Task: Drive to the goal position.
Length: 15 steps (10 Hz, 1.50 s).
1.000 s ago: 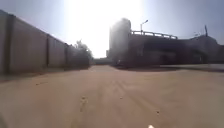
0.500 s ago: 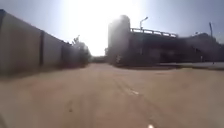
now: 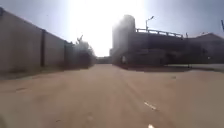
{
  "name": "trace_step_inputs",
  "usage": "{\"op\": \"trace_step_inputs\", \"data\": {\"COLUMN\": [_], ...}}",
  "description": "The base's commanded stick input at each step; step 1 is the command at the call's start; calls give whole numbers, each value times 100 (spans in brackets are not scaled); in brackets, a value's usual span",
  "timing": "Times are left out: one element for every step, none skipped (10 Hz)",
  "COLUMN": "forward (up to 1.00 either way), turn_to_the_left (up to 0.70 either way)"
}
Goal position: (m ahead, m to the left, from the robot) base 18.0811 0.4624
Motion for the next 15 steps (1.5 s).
{"op": "trace_step_inputs", "data": {"forward": [100, 100, 100, 100, 100, 100, 100, 100, 100, 100, 100, 100, 100, 100, 100], "turn_to_the_left": [0, 0, 0, 0, 0, 0, 0, 0, 0, 0, 0, 0, 0, 0, 0]}}
